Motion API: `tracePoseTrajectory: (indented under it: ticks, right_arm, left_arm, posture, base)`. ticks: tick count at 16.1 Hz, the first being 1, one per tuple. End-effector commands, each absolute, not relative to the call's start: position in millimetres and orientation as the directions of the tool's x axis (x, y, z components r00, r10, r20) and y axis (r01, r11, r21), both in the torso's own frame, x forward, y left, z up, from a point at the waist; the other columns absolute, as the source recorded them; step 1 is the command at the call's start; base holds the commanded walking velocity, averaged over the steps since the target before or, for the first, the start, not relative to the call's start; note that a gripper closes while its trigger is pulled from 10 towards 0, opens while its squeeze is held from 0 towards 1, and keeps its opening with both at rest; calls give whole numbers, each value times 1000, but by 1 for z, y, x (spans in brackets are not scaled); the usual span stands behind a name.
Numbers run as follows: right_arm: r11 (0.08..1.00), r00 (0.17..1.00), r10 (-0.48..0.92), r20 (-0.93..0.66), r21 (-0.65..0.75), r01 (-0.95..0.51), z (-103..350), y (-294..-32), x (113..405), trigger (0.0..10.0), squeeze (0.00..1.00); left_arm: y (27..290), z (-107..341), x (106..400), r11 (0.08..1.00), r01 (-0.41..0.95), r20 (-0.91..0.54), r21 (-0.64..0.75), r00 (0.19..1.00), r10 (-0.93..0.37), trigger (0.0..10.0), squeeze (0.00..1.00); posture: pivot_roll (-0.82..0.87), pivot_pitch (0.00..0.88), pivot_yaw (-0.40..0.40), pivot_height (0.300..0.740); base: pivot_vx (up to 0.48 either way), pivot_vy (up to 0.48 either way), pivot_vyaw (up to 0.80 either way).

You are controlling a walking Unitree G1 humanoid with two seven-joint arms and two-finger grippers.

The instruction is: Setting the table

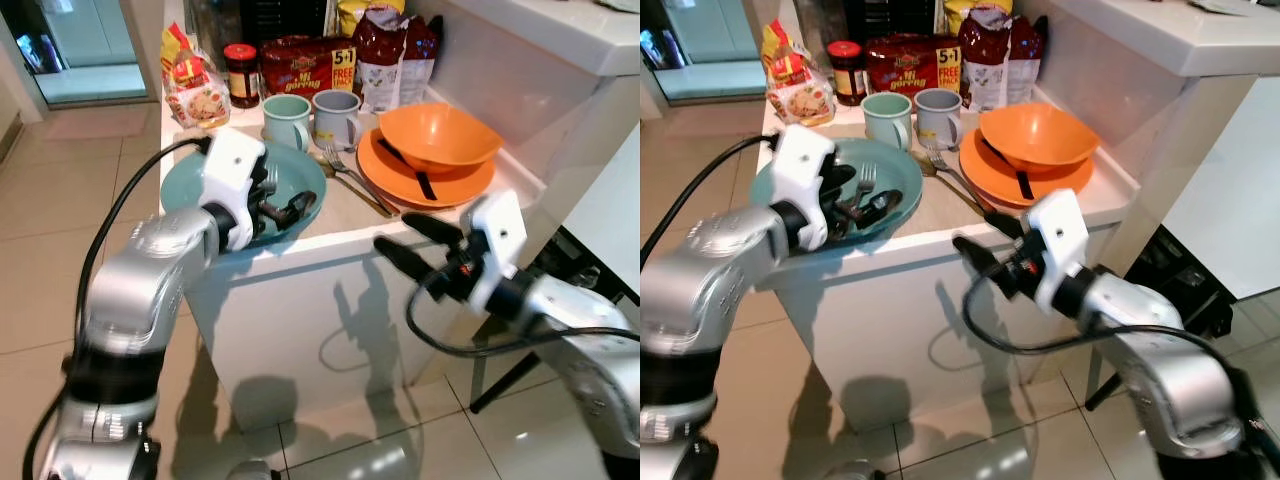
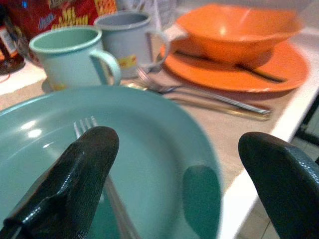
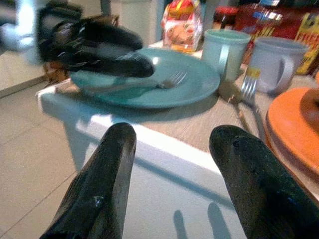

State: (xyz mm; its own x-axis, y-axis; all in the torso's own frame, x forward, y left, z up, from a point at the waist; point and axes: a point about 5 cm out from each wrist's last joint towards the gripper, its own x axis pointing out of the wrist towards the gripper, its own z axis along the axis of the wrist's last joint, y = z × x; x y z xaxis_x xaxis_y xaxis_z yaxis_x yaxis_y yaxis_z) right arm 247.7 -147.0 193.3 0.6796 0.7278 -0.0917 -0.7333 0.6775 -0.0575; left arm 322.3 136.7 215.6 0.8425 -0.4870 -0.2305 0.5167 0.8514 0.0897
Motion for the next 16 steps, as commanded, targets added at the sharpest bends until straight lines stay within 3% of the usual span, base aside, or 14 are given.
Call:
tracePoseTrajectory:
  ticks: [1, 2, 5, 9, 16]
  right_arm:
    - [655, 659, 746, -100, -67, -752, 198, -151, 244, 10000, 0]
    - [652, 655, 746, -120, -63, -755, 196, -155, 242, 10000, 0]
    - [633, 631, 758, -167, -44, -773, 193, -162, 237, 10000, 0]
    - [631, 619, 759, -204, -7, -776, 190, -170, 231, 10000, 0]
    - [622, 607, 762, -226, -5, -783, 192, -176, 231, 10000, 0]
  left_arm:
    - [136, 214, 329, 854, 511, -269, 96, 839, -472, 10000, 914]
    - [136, 212, 336, 859, 501, -287, 108, 843, -455, 10000, 0]
    - [137, 203, 346, 861, 486, -363, 152, 837, -409, 10000, 0]
    - [136, 194, 348, 868, 488, -438, 96, 803, -403, 10000, 0]
    - [146, 230, 345, 881, 459, -362, 116, 845, -393, 10000, 0]
  posture:
    - [90, 16, -20, 740]
    - [89, 17, -24, 740]
    - [74, 20, -14, 740]
    - [69, 35, -13, 740]
    - [75, 48, -25, 740]
  base:
    - [0, 0, 0]
    - [0, 0, 0]
    - [0, 0, 0]
    - [0, 0, 0]
    - [0, 0, 0]
